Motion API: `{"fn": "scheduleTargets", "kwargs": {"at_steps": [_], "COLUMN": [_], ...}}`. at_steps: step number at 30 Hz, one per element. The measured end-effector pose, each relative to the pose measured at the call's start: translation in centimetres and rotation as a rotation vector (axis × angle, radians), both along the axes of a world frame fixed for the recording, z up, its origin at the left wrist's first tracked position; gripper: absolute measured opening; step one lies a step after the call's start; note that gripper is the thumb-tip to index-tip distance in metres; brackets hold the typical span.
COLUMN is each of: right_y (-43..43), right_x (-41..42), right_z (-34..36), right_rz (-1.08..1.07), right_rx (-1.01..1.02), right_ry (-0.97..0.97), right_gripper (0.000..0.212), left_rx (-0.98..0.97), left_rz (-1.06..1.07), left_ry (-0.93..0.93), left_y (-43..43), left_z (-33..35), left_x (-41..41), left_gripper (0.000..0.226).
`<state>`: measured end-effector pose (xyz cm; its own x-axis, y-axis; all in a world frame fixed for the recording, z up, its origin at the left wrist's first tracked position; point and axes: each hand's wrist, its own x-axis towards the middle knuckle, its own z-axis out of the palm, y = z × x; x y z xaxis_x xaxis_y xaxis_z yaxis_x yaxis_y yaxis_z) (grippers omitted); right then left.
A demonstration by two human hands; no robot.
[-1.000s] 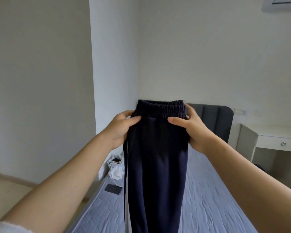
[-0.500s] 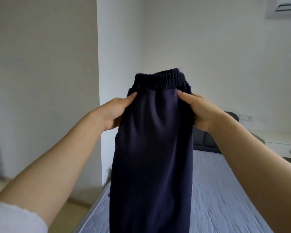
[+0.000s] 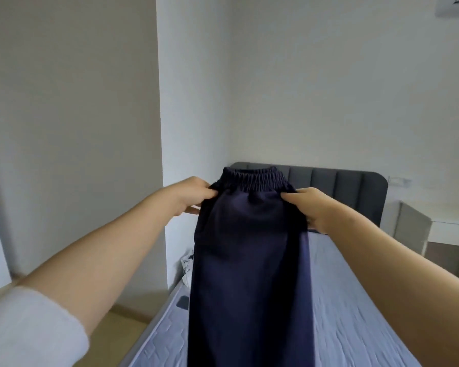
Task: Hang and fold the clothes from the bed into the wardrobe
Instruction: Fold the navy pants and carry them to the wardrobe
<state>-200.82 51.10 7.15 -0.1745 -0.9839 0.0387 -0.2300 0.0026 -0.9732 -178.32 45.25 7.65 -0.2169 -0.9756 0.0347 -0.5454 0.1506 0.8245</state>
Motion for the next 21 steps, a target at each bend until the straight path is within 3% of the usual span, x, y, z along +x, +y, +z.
{"fn": "scheduleTargets", "kwargs": {"at_steps": [3, 6, 9, 13, 17, 21], "right_y": [-2.8, -4.5, -4.5, -2.5, 0.9, 4.4], "right_x": [0.7, 1.8, 2.5, 3.7, 5.2, 6.3], "right_z": [0.8, 4.2, 7.8, 10.5, 9.8, 5.6], "right_rz": [-0.114, -0.202, -0.238, -0.180, -0.087, 0.030], "right_rx": [-0.090, -0.297, -0.477, -0.655, -0.692, -0.585], "right_ry": [0.074, 0.080, 0.030, -0.090, -0.153, -0.161], "right_gripper": [0.026, 0.024, 0.021, 0.018, 0.021, 0.016], "left_rx": [-0.190, -0.354, -0.326, -0.417, -0.510, -0.501], "left_rz": [0.133, 0.255, 0.120, 0.003, 0.002, 0.060], "left_ry": [-0.132, 0.083, 0.380, 0.414, 0.398, 0.379], "left_y": [-2.6, -2.9, -1.6, 0.7, 3.1, 5.6], "left_z": [0.9, 4.6, 8.7, 11.9, 11.3, 7.0], "left_x": [-0.9, -1.6, -1.3, 0.9, 3.1, 5.3], "left_gripper": [0.013, 0.021, 0.017, 0.010, 0.012, 0.014]}}
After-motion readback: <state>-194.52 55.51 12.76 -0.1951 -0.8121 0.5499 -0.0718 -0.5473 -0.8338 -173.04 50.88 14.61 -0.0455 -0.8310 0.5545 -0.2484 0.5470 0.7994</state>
